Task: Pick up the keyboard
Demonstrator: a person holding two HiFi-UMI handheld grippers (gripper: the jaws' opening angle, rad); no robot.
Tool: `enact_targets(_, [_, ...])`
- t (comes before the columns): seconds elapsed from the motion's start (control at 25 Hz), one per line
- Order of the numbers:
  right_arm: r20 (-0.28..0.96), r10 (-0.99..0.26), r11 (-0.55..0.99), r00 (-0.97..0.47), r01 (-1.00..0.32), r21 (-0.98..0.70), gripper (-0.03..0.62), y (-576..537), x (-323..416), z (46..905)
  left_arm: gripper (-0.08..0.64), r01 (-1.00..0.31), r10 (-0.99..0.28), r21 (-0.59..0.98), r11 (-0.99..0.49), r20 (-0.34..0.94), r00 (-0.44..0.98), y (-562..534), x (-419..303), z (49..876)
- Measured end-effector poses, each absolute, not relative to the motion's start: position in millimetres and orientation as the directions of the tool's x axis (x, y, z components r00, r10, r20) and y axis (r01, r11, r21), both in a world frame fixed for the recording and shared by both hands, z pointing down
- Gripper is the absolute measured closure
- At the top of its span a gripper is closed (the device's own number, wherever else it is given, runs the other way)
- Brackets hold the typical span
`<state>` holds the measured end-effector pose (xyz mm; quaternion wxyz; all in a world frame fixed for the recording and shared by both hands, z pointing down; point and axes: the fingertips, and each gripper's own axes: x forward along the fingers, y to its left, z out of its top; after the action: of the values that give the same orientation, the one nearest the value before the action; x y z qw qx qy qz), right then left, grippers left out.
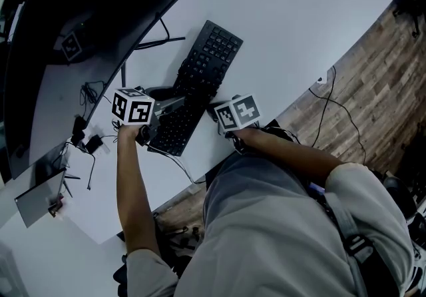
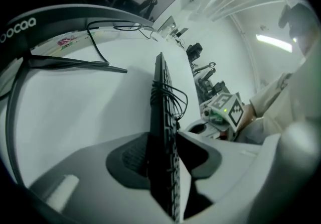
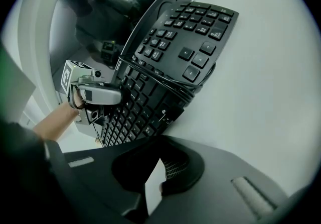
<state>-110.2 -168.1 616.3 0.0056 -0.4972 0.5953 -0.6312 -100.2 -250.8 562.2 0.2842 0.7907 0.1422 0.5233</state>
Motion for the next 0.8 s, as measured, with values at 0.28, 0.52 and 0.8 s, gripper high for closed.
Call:
enact_targets(0.28, [0.608, -0.611, -0.282, -0.507, -0.578, -0.766, 0.594, -173, -112, 614, 0.560, 0.030, 0.627, 0.671, -0.741, 0.675, 0.389, -224, -85, 551])
enact_targets(0.52, [0.600, -0.616, -0.279, -0.511, -0.571, -0.772, 0.594, -172, -111, 614, 0.560, 0.125, 0.598, 0.585, -0.801, 0.792, 0.122, -203, -104, 586])
enact_targets(0.8, [0.609, -0.606, -0.271, -0.512, -0.586, -0.763, 0.592, -164, -108, 613, 0.560, 0.086, 0.565, 0.559, -0.824, 0.807, 0.171, -194, -103, 583])
